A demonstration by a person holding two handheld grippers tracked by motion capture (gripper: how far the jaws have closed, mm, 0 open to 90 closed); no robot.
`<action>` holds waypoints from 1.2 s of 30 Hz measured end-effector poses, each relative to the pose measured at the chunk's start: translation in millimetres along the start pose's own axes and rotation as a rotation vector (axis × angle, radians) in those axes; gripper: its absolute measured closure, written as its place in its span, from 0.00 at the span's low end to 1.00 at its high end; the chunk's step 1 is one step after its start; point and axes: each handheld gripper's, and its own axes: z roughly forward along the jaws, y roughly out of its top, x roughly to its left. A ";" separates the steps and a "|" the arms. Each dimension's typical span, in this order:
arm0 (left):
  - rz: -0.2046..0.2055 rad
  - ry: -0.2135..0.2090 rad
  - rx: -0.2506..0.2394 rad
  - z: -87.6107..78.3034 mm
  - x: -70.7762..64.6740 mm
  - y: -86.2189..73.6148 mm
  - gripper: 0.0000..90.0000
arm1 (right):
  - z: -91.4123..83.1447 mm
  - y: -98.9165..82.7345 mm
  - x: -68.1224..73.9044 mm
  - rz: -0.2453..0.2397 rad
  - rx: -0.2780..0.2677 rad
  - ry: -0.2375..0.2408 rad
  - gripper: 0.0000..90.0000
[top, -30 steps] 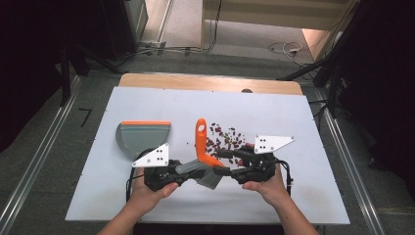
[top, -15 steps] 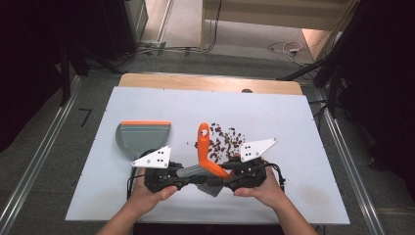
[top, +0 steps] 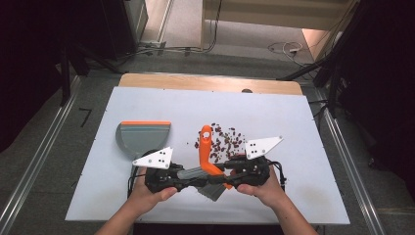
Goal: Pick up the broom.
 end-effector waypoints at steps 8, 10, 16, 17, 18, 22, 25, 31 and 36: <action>0.011 -0.008 0.034 6.4 -2.5 -0.7 0.96 | 2.2 3.3 4.2 -0.021 0.007 0.006 0.70; 0.012 -0.012 0.039 7.0 -2.5 -0.7 0.96 | 3.3 3.2 4.7 -0.027 0.011 0.003 0.70; 0.010 -0.022 0.039 6.9 -2.3 -0.6 0.96 | 8.3 2.7 7.4 -0.052 0.038 -0.004 0.74; 0.010 -0.022 0.039 6.9 -2.3 -0.6 0.96 | 8.0 2.7 7.0 -0.049 0.034 0.000 0.75; 0.010 -0.025 0.037 6.8 -2.1 -0.4 0.96 | 7.7 2.5 6.6 -0.042 0.033 0.004 0.75; 0.009 -0.030 0.033 6.6 -1.5 -0.6 0.96 | 7.9 1.8 5.5 -0.034 0.022 0.016 0.75; 0.014 -0.029 0.028 5.5 -1.0 -0.8 0.96 | 8.2 0.3 4.2 -0.003 -0.006 0.040 0.76; 0.003 -0.009 0.024 5.4 0.5 -3.2 0.87 | 9.5 0.1 4.8 0.017 0.000 0.010 0.77; -0.010 0.080 0.052 7.0 -1.2 -5.2 0.49 | 2.3 1.1 1.3 0.051 -0.041 -0.010 0.77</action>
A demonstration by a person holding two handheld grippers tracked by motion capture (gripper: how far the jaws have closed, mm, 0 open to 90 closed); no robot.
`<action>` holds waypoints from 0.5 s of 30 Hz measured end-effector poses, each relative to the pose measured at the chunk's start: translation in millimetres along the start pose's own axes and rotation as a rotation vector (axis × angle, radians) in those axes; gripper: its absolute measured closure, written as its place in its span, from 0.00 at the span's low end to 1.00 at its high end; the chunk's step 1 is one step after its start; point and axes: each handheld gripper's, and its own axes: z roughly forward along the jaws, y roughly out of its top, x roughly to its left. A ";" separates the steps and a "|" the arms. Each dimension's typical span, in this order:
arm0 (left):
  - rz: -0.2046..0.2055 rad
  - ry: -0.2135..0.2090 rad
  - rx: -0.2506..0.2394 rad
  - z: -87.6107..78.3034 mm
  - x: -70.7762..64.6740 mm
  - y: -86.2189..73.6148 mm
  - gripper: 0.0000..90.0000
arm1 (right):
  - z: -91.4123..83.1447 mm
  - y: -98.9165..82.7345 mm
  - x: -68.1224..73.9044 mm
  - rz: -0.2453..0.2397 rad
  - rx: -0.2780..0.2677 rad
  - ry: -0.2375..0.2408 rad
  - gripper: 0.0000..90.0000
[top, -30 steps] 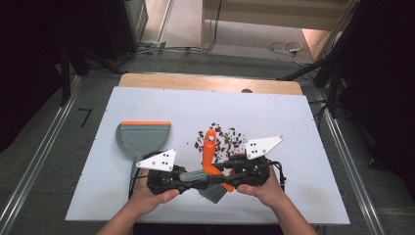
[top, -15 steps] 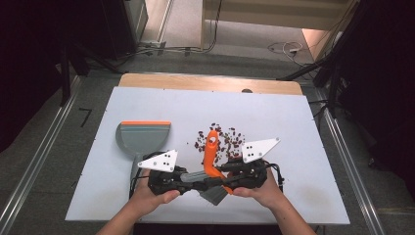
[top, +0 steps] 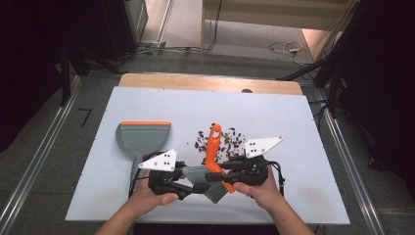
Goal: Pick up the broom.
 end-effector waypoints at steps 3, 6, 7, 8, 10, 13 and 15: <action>-0.021 0.062 -0.014 -4.7 1.7 -2.3 0.32 | -6.0 1.0 -1.3 0.008 -0.009 -0.047 0.77; -0.054 0.108 -0.034 -13.1 5.0 -5.8 0.18 | -12.5 1.1 -3.7 0.020 -0.021 -0.094 0.77; -0.060 0.124 -0.040 -16.5 5.8 -7.1 0.15 | -15.0 1.3 -4.9 0.027 -0.023 -0.104 0.77; -0.070 0.135 -0.048 -20.2 6.6 -8.3 0.14 | -17.3 1.5 -5.5 0.028 -0.028 -0.127 0.77; -0.074 0.163 -0.054 -27.7 8.3 -10.3 0.11 | -21.7 1.8 -7.5 0.036 -0.031 -0.162 0.77; -0.074 0.205 -0.059 -37.7 10.3 -13.7 0.04 | -27.0 1.7 -9.7 0.042 -0.020 -0.241 0.77; -0.072 0.222 -0.061 -41.1 10.9 -14.8 0.01 | -30.8 1.4 -11.8 0.053 -0.014 -0.291 0.77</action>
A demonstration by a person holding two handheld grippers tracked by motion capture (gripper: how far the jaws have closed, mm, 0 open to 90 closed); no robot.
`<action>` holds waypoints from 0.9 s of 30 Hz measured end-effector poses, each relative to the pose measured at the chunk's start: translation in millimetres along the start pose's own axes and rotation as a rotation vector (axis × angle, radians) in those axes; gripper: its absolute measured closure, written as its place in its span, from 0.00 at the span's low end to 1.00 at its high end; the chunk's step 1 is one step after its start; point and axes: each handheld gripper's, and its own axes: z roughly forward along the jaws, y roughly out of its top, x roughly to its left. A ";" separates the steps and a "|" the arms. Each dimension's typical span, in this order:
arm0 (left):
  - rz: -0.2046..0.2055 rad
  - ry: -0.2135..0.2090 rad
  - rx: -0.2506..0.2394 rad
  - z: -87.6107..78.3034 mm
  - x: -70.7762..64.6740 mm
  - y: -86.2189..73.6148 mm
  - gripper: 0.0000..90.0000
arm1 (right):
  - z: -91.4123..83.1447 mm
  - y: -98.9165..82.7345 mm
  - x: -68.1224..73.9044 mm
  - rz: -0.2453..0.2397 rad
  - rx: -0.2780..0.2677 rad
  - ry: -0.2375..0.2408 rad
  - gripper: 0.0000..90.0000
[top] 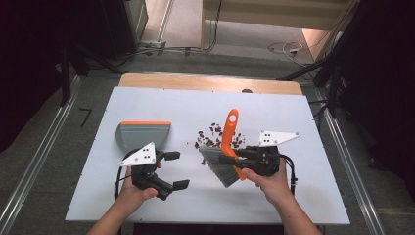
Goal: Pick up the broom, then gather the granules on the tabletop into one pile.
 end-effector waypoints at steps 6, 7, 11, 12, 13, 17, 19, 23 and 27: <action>-0.015 0.082 -0.038 -21.4 11.9 -4.7 0.00 | -10.1 -0.1 -9.1 0.019 0.012 -0.139 0.77; -0.015 0.082 -0.038 -21.4 11.9 -4.7 0.00 | -11.6 -0.1 -10.6 0.016 0.015 -0.157 0.77; -0.017 0.116 -0.041 -28.2 17.0 -7.5 0.00 | -15.3 -1.0 -15.2 0.023 0.020 -0.202 0.77; -0.017 0.126 -0.043 -29.9 18.2 -7.6 0.00 | -17.2 -2.2 -18.3 0.029 0.025 -0.222 0.77; -0.021 0.136 -0.045 -31.8 19.4 -7.8 0.00 | -17.6 -2.9 -19.5 0.034 0.027 -0.235 0.77; -0.035 0.168 -0.060 -38.2 24.1 -9.4 0.00 | -20.1 -3.5 -24.5 0.039 0.033 -0.279 0.77; -0.041 0.182 -0.060 -40.9 26.4 -10.1 0.00 | -21.6 -1.6 -27.8 0.037 0.041 -0.305 0.77; -0.041 0.210 -0.056 -44.1 29.8 -10.7 0.00 | -22.0 6.0 -34.2 0.009 0.081 -0.400 0.76; -0.041 0.234 -0.050 -45.4 31.4 -11.9 0.00 | -20.5 17.7 -46.8 -0.008 0.117 -0.473 0.77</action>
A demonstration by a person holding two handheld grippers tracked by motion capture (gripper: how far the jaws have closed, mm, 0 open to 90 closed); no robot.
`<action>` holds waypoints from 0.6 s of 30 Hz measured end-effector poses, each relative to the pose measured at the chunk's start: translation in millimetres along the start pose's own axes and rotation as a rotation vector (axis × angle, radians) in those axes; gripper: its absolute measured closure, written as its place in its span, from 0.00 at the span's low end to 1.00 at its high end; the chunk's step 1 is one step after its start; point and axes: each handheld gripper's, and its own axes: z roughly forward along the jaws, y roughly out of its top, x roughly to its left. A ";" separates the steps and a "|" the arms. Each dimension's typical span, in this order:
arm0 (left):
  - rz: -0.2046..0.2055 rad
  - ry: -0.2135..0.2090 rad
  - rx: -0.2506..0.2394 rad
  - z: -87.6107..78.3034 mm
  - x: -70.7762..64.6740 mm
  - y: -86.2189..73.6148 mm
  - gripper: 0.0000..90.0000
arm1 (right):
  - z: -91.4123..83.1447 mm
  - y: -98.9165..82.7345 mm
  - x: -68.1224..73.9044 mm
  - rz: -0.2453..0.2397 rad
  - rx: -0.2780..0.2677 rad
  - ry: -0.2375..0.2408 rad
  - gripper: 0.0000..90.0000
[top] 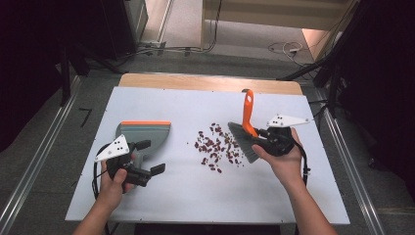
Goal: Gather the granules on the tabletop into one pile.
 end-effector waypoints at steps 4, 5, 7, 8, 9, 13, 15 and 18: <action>0.007 0.012 0.011 -0.3 0.9 -1.1 0.00 | 10.0 15.2 -12.7 -0.048 0.068 -0.092 0.77; 0.008 0.014 0.011 -0.1 1.2 -1.2 0.00 | 13.2 18.3 -16.4 -0.053 0.087 -0.111 0.76; 0.010 0.018 0.013 0.2 1.1 -1.2 0.00 | 21.2 22.8 -23.6 -0.058 0.126 -0.153 0.76; 0.012 0.019 0.018 0.5 1.3 -1.2 0.00 | 21.2 22.8 -23.6 -0.058 0.126 -0.153 0.76; 0.011 0.019 0.018 1.0 1.1 -1.4 0.00 | 31.4 25.1 -31.3 -0.068 0.173 -0.194 0.76; 0.009 0.020 0.021 2.2 0.8 -1.9 0.00 | 50.2 26.5 -39.8 -0.091 0.248 -0.252 0.76; 0.010 0.022 0.021 2.0 0.7 -2.4 0.00 | 62.4 27.7 -43.9 -0.110 0.290 -0.284 0.76; 0.008 0.023 0.017 0.3 1.4 -3.1 0.00 | 79.6 31.0 -46.8 -0.153 0.346 -0.355 0.76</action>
